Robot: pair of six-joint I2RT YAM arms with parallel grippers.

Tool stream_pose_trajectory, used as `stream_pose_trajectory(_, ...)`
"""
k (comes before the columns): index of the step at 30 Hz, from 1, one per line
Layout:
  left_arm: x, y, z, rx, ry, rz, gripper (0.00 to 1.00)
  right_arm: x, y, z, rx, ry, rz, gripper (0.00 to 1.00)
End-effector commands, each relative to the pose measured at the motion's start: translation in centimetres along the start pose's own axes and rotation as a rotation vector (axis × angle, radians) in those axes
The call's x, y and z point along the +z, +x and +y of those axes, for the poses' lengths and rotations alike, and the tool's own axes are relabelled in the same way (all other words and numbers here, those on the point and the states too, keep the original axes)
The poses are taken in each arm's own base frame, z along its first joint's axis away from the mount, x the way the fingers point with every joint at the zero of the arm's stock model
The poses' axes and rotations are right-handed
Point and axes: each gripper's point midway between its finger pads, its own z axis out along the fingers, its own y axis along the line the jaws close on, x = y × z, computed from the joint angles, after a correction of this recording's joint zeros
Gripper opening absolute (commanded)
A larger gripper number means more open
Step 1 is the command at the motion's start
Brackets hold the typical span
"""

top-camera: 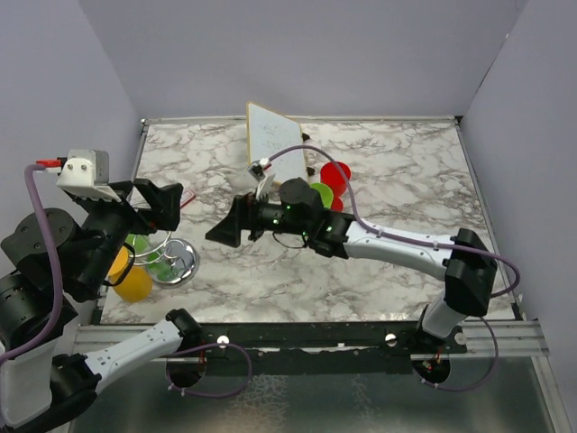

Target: Take the wine glass off the wine glass rack

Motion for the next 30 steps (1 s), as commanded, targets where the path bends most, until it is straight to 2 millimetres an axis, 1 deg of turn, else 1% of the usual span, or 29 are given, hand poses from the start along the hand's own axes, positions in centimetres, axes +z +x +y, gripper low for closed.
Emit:
stream_pose_trajectory(1, -0.9, -0.3, 1.0, -0.012, -0.026, -0.014, 0.99, 2.7, 2.0, 1.2, -0.035, -0.007, 0.000, 0.99)
stream_pose_trajectory(5, -1.2, -0.3, 1.1, -0.019, -0.023, -0.018, 0.99, 4.1, 5.3, 1.5, -0.082, -0.025, 0.046, 1.00)
stream_pose_trajectory(6, -1.2, -0.3, 1.1, -0.020, -0.022, -0.018, 0.99, 4.3, 5.5, 1.4, -0.095, -0.023, 0.043, 1.00)
stream_pose_trajectory(8, -1.3, -0.3, 1.1, -0.020, -0.019, -0.018, 0.99, 4.7, 6.8, 2.4, -0.121, -0.042, 0.049, 1.00)
stream_pose_trajectory(11, -1.3, -0.3, 1.1, -0.014, -0.021, -0.017, 0.99, 5.3, 7.6, 3.4, -0.152, -0.066, 0.037, 0.99)
stream_pose_trajectory(13, -1.4, -0.5, 1.2, -0.016, -0.021, -0.022, 0.99, 6.0, 7.8, 3.9, -0.173, -0.062, 0.023, 0.96)
stream_pose_trajectory(15, -1.5, -0.8, 1.1, -0.021, -0.016, -0.028, 0.99, 6.8, 7.9, 3.4, -0.184, -0.026, 0.012, 0.94)
stream_pose_trajectory(20, -1.7, -1.2, 1.1, -0.027, -0.010, -0.038, 0.99, 8.5, 7.7, 2.9, -0.256, 0.041, -0.031, 0.93)
stream_pose_trajectory(24, -1.6, -1.1, 0.9, -0.028, -0.006, -0.033, 0.99, 9.9, 7.0, 2.2, -0.328, 0.126, -0.082, 0.89)
stream_pose_trajectory(30, -1.4, -0.7, 0.7, -0.029, -0.001, -0.023, 0.99, 11.2, 5.8, 1.2, -0.394, 0.200, -0.125, 0.83)
